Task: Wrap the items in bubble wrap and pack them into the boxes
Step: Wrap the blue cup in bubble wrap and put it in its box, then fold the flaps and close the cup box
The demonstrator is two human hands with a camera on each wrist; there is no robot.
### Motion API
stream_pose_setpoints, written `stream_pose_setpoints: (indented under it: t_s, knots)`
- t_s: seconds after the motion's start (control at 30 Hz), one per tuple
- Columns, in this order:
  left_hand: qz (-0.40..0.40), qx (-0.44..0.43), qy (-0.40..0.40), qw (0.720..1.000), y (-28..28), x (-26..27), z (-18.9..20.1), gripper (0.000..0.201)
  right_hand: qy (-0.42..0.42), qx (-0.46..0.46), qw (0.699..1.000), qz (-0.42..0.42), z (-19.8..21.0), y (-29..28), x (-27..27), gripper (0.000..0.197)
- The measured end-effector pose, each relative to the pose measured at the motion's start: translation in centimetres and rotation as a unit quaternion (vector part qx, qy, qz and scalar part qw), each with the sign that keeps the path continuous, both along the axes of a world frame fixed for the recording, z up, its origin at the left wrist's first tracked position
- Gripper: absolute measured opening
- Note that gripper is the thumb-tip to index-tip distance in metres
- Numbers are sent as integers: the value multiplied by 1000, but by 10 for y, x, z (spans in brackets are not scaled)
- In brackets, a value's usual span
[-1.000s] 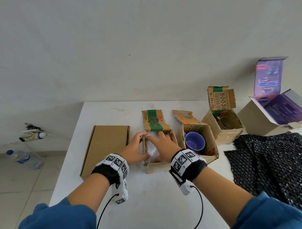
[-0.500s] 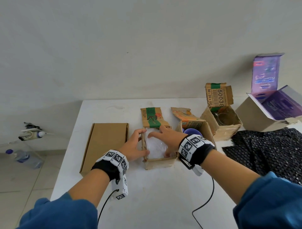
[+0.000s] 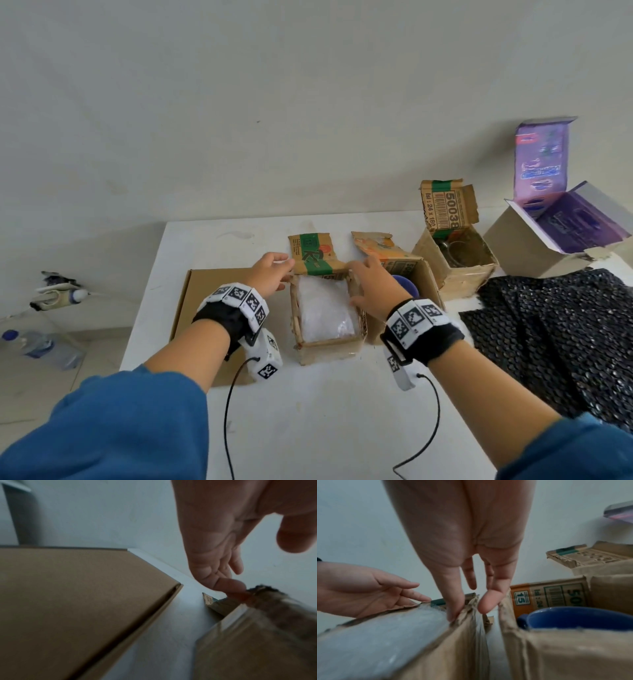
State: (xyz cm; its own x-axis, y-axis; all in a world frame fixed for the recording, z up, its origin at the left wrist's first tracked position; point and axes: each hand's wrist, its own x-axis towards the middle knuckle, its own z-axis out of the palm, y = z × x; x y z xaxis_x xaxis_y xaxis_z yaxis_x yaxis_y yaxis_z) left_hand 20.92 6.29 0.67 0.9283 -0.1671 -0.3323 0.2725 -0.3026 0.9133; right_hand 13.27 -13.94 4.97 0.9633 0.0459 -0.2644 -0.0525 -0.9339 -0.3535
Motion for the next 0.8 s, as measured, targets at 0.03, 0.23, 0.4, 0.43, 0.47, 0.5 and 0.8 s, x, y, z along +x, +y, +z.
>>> stream_pose_setpoints:
  t_s: [0.03,0.23,0.4,0.43,0.47,0.5,0.8]
  knots:
    - [13,-10,15,1000,-2,5,0,28,-1,-3,1000,-20,-2,2,2,61]
    - [130,-141,145,971,-11,20,2,14,-5,-35,998,-50,-23,10,21,26]
    - [130,-96,99,982,-6,28,-5,20,-27,2,997,-72,-30,14,30,23]
    - [129,-77,76,986,-5,28,-3,25,-25,0,997,-76,-31,17,32,24]
    - [127,-58,50,989,-5,29,-3,28,-25,-5,997,-78,-31,19,33,24]
    - [124,-40,26,991,-4,29,0,29,-23,-11,997,-78,-31,21,34,25]
    - [150,-35,-61,986,4,31,21,10,-35,249,952,-176,-12,23,34,30]
